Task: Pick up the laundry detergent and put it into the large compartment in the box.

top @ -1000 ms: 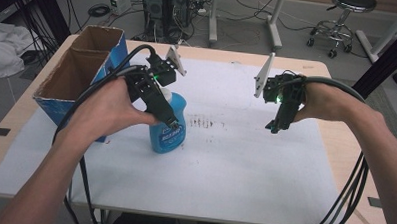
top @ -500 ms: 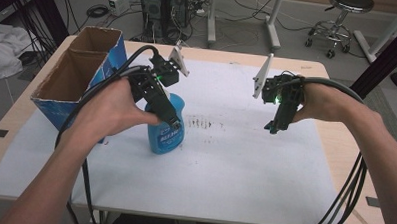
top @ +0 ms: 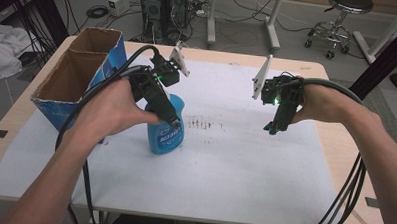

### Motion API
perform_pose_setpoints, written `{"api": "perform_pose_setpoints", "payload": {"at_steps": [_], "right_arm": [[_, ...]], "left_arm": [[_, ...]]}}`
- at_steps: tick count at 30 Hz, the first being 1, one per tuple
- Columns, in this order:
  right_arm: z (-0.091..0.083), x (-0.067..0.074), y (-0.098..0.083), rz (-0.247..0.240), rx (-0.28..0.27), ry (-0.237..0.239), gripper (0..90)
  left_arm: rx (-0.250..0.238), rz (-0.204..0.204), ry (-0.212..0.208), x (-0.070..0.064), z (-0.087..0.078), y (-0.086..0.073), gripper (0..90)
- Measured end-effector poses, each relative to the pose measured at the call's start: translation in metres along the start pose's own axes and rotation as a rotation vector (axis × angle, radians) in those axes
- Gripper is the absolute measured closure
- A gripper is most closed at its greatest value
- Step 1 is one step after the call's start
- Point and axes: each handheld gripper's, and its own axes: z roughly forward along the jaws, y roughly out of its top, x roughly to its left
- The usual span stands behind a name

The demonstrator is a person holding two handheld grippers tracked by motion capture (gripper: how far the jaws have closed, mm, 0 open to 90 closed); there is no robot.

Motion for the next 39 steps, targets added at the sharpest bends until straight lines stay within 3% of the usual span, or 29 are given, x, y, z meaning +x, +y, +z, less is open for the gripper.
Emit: {"api": "perform_pose_setpoints", "payload": {"at_steps": [24, 39], "right_arm": [[0.001, 0.0003, -0.001, -0.001, 0.004, -0.003, 12.9], [0.0002, 0.0014, 0.0, -0.003, 0.001, -0.007, 12.9]], "left_arm": [[0.014, -0.017, 0.014, 0.0012, -0.0004, 0.0019, 37.6], [0.05, 0.012, 0.01, 0.0029, -0.0012, 0.0062, 38.2]]}}
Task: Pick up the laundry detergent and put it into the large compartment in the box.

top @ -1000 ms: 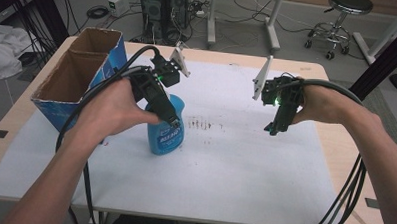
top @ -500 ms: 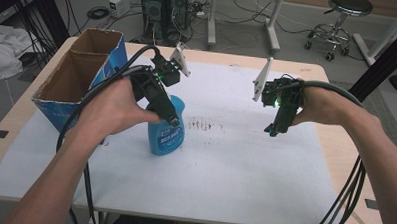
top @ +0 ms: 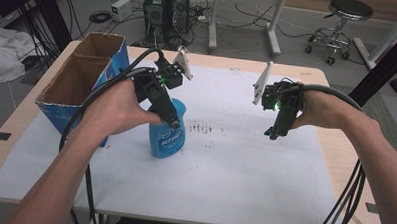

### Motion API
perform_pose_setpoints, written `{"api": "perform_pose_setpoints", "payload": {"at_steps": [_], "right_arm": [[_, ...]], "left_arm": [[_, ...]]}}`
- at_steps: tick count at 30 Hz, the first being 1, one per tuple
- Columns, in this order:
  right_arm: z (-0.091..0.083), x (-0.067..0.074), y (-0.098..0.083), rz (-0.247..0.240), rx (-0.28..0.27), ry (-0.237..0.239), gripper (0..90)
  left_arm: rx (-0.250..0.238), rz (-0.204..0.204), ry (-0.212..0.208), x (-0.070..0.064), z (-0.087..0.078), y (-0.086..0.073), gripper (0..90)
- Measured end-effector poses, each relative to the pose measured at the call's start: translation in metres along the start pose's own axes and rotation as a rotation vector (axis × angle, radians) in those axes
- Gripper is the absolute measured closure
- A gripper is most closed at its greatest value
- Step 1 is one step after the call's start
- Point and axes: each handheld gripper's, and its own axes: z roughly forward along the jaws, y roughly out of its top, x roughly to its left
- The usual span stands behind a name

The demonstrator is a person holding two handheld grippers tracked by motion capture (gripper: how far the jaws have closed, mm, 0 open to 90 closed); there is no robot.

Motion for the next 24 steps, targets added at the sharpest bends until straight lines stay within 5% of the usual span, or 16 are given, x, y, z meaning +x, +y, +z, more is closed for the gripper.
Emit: {"api": "perform_pose_setpoints", "payload": {"at_steps": [12, 24], "right_arm": [[-0.002, 0.001, -0.001, -0.001, -0.001, -0.005, 12.9], [-0.003, 0.002, -0.001, -0.001, -0.001, -0.007, 12.9]], "left_arm": [[0.009, 0.027, -0.016, -0.001, -0.005, 0.007, 38.2], [0.023, 0.073, -0.002, 0.0, -0.037, 0.025, 38.3]]}}
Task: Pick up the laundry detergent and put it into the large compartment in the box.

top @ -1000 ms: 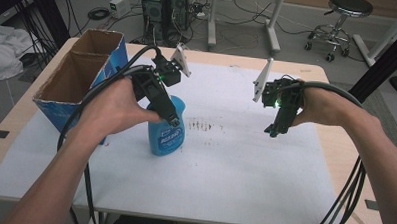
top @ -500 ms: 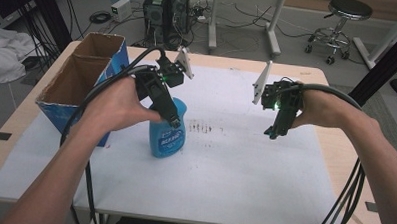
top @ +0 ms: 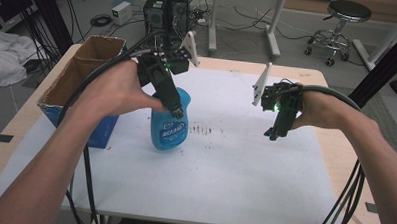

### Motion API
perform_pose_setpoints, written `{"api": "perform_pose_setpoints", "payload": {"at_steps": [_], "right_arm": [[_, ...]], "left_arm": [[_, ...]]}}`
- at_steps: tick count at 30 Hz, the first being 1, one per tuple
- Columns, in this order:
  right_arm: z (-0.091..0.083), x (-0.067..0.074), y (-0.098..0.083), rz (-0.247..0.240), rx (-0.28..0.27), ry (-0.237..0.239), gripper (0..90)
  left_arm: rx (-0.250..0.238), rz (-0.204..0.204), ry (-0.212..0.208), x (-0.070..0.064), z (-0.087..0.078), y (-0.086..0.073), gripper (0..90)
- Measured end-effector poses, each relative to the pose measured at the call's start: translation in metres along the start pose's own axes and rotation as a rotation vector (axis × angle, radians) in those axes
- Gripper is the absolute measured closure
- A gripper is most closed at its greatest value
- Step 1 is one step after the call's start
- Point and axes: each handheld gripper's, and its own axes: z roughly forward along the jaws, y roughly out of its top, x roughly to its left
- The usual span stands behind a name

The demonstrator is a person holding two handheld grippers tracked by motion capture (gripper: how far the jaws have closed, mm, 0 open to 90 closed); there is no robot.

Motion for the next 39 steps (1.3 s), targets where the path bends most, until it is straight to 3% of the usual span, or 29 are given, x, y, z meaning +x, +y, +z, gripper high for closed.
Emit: {"api": "perform_pose_setpoints", "payload": {"at_steps": [2, 10, 16, 17, 18, 24, 29, 39], "right_arm": [[0.0, 0.0, 0.001, -0.002, -0.002, 0.0, 12.9], [0.002, -0.001, 0.003, -0.009, -0.004, 0.002, 12.9], [0.001, 0.0, 0.001, -0.001, 0.0, 0.0, 12.9], [0.001, 0.0, 0.001, -0.001, 0.0, 0.0, 12.9], [0.001, 0.0, 0.0, 0.003, -0.004, 0.0, 12.9], [-0.001, -0.001, -0.001, -0.007, -0.013, -0.002, 12.9], [-0.002, 0.0, -0.002, 0.004, -0.01, -0.003, 12.9], [-0.002, -0.001, -0.002, 0.005, -0.016, -0.007, 12.9]], "left_arm": [[-0.009, 0.011, 0.006, 0.004, -0.016, 0.006, 38.3], [-0.023, 0.034, -0.007, 0.013, -0.046, 0.02, 38.3], [-0.033, 0.047, -0.006, 0.025, -0.079, 0.03, 38.3], [-0.033, 0.047, -0.006, 0.025, -0.079, 0.03, 38.3], [-0.04, 0.039, -0.006, 0.033, -0.096, 0.033, 38.3], [-0.056, 0.026, 0.005, 0.044, -0.122, 0.035, 38.3], [-0.054, 0.02, -0.007, 0.05, -0.132, 0.033, 38.3], [-0.062, -0.021, 0.027, 0.068, -0.148, 0.019, 38.4]]}}
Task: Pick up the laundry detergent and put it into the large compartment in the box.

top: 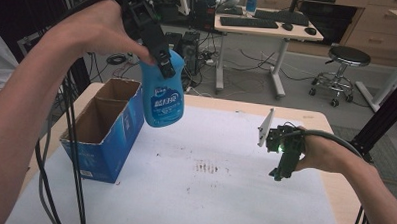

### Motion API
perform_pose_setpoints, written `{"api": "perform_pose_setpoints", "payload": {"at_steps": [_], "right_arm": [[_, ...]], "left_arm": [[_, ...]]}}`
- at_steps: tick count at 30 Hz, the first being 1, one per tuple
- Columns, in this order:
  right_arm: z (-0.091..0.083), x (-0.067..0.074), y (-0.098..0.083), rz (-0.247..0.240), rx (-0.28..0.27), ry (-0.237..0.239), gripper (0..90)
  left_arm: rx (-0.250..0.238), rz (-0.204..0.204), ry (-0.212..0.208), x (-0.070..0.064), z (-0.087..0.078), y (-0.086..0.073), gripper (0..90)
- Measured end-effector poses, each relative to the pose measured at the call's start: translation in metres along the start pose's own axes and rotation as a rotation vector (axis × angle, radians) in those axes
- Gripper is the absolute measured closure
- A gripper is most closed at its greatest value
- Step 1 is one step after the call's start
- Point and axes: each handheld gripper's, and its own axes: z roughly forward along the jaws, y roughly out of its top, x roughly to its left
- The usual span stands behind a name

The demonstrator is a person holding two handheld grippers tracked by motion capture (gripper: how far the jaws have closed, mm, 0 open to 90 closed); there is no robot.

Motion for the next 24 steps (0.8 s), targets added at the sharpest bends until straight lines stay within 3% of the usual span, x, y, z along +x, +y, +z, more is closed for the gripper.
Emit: {"api": "perform_pose_setpoints", "payload": {"at_steps": [7, 24], "right_arm": [[0.0, 0.0, 0.001, -0.004, 0.001, 0.001, 12.9], [0.0, 0.001, 0.006, -0.014, -0.003, -0.009, 12.9]], "left_arm": [[-0.003, -0.077, 0.034, 0.019, -0.01, -0.024, 38.3], [0.017, -0.166, 0.097, 0.055, -0.031, -0.077, 38.3]]}}
